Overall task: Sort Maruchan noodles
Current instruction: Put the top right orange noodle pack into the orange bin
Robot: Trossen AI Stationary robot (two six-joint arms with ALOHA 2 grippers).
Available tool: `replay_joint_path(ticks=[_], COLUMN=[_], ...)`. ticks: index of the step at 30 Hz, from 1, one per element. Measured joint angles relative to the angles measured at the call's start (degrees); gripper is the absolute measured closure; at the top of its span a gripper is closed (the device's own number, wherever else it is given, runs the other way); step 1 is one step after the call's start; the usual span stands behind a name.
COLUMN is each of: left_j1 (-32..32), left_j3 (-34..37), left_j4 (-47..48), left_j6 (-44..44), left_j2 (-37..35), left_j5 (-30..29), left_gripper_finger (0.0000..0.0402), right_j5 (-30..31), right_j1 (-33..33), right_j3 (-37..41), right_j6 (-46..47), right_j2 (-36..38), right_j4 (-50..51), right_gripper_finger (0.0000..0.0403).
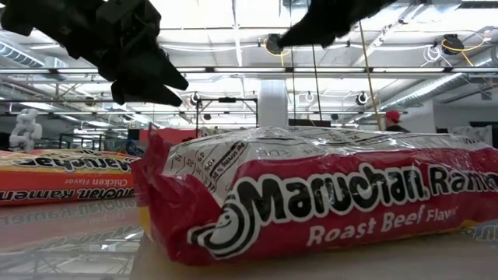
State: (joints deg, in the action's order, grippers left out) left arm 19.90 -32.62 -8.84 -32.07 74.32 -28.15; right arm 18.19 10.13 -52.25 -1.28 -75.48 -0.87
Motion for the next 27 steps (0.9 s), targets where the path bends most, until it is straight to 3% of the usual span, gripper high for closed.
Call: replay_joint_path(ticks=[11,21,27], left_j1=[3.2,0.7,-0.7], left_j3=[0.0,0.0,0.0], left_j4=[-0.5,-6.5,-6.3], left_j6=[3.1,8.5,10.3], left_j2=[0.8,0.8,0.8], left_j5=[0.2,0.2,0.2], left_gripper_finger=[0.016,0.016,0.016], right_j5=[-2.1,-1.9,-3.9], right_j1=[2.5,2.3,1.3], right_j3=[3.5,16.6,25.3], right_j6=[17.3,19.0,18.3], right_j2=[0.0,0.0,0.0], right_j4=[23.1,13.2,-0.9], right_gripper_finger=[0.0329,0.0218,0.0198])
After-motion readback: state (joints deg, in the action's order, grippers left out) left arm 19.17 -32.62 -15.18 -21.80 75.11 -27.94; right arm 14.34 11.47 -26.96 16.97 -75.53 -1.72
